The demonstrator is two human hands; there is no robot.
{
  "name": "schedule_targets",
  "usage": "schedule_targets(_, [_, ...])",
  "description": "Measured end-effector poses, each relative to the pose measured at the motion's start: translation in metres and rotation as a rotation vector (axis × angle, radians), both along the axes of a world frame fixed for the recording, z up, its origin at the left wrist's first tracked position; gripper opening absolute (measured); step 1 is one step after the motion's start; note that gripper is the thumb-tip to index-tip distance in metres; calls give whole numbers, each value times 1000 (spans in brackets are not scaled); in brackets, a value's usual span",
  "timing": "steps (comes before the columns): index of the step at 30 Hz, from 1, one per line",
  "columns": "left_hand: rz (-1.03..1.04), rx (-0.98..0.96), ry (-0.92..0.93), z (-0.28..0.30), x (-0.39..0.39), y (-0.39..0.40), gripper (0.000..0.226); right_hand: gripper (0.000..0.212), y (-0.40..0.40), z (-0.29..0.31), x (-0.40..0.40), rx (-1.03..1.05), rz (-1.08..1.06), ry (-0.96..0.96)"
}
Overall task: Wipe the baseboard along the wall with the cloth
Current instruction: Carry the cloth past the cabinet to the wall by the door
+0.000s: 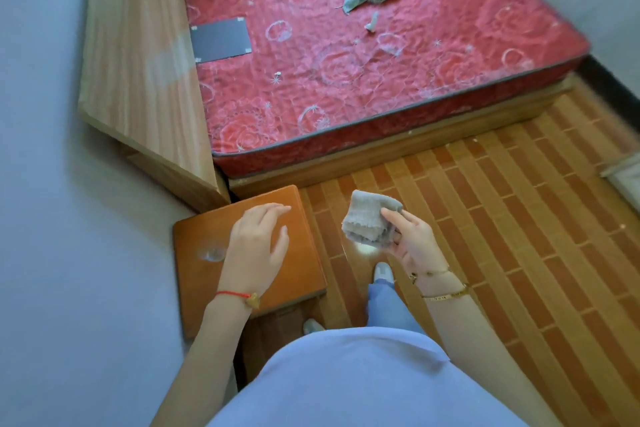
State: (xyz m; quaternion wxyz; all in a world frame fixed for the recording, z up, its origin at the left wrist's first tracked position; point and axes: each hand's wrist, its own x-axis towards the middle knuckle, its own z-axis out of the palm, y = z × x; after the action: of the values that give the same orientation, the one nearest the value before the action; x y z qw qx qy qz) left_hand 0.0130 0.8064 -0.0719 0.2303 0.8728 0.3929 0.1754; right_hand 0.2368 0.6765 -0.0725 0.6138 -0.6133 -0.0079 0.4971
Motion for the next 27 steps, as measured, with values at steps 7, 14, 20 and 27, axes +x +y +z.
schedule_targets(7, [-205, 33, -25, 2, 132, 11, 32, 24, -39, 6, 95, -4, -226, -10])
schedule_targets(14, [-413, 30, -58, 6, 302, -14, 30, 23, -103, 20, 219, -29, -477, -51])
schedule_targets(20, [-658, 54, -68, 17, 430, -49, 30, 24, -166, 22, 292, -13, -746, -27])
schedule_targets(27, [-909, 58, -29, 14, 547, -90, 31, 15, -219, 17, 341, 15, -1035, 77])
